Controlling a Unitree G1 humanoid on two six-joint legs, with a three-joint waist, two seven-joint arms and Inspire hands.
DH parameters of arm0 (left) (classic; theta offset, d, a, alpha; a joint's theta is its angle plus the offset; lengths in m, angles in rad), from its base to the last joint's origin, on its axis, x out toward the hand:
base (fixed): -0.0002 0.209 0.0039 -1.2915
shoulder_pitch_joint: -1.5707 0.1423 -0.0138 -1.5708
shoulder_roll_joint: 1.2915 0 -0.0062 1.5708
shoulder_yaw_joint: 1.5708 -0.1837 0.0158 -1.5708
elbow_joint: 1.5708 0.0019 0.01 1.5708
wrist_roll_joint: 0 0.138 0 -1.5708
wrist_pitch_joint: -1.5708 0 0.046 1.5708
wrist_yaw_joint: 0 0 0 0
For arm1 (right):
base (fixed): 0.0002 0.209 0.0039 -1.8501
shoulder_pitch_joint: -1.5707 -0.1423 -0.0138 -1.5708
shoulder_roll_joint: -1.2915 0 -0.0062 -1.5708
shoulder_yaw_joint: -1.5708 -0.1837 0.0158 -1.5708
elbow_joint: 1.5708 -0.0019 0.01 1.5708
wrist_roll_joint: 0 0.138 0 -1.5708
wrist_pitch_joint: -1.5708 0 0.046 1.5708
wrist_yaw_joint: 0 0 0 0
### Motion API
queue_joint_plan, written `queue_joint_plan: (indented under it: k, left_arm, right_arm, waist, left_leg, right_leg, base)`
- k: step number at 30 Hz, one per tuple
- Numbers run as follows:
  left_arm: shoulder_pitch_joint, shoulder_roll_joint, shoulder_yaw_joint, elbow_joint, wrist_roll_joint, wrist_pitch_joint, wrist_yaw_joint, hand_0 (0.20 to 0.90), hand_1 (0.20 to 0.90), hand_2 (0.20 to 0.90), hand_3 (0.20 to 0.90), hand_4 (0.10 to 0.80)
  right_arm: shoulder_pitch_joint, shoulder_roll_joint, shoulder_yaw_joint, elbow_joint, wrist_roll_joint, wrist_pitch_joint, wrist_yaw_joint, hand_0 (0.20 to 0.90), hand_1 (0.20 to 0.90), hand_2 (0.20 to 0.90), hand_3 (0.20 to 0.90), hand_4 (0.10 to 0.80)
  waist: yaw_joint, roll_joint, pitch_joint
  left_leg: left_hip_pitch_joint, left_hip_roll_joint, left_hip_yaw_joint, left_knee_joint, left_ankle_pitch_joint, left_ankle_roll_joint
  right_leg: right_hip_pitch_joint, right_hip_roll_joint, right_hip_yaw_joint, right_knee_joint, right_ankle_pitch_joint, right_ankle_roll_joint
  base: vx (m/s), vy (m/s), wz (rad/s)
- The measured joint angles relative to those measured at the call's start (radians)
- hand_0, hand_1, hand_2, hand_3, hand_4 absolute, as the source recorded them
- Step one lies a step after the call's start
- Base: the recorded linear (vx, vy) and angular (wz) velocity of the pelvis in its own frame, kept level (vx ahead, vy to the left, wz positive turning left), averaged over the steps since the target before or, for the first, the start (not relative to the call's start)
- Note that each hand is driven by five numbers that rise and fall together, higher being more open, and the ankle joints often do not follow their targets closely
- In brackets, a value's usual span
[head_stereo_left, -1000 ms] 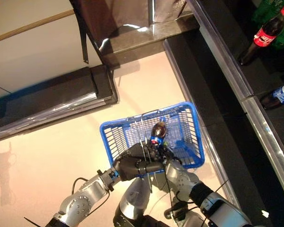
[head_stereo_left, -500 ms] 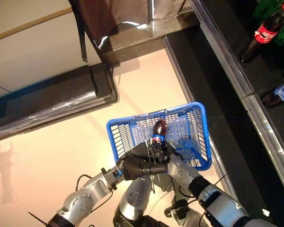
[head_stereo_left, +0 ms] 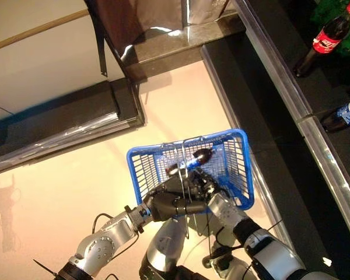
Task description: Pick up the drink and place into the basket.
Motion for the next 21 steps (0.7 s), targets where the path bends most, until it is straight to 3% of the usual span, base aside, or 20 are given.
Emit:
queue_joint_plan:
  k: [8, 13, 21]
  left_arm:
    - [0.017, -0.005, 0.018, 0.001, 0.002, -0.002, 0.0, 0.3, 0.3, 0.3, 0.2, 0.1]
    - [0.085, -0.04, 0.07, 0.003, 0.039, -0.029, 0.0, 0.3, 0.3, 0.3, 0.2, 0.1]
    - [0.138, -0.041, 0.077, 0.091, 0.077, -0.135, -0.018, 0.3, 0.3, 0.3, 0.2, 0.1]
  right_arm:
    - [0.122, -0.017, 0.027, -0.215, 0.012, -0.053, 0.036, 0.9, 0.9, 0.9, 0.9, 0.8]
    - [0.26, -0.061, 0.047, -0.489, 0.005, -0.113, 0.166, 0.9, 0.9, 0.9, 0.9, 0.8]
    - [0.419, -0.181, 0.024, -0.638, -0.021, -0.113, 0.316, 0.9, 0.9, 0.9, 0.9, 0.8]
  waist:
    - [-0.013, 0.0, 0.0]
    - [-0.061, -0.002, 0.0]
    - [-0.128, -0.039, -0.02]
  left_leg:
    - [0.0, 0.007, 0.008, 0.001, 0.0, 0.0]
    - [0.0, 0.012, 0.016, 0.001, 0.0, 0.0]
    - [0.002, 0.036, 0.069, -0.013, -0.001, 0.002]
  right_leg:
    - [-0.002, 0.005, 0.003, -0.002, 0.004, -0.002]
    - [-0.006, 0.008, 0.008, -0.005, 0.009, -0.005]
    - [-0.035, 0.033, 0.064, -0.045, 0.044, -0.008]
  base:
    - [0.0, 0.0, 0.0]
    - [-0.01, -0.006, -0.05]
    - [-0.015, -0.002, -0.22]
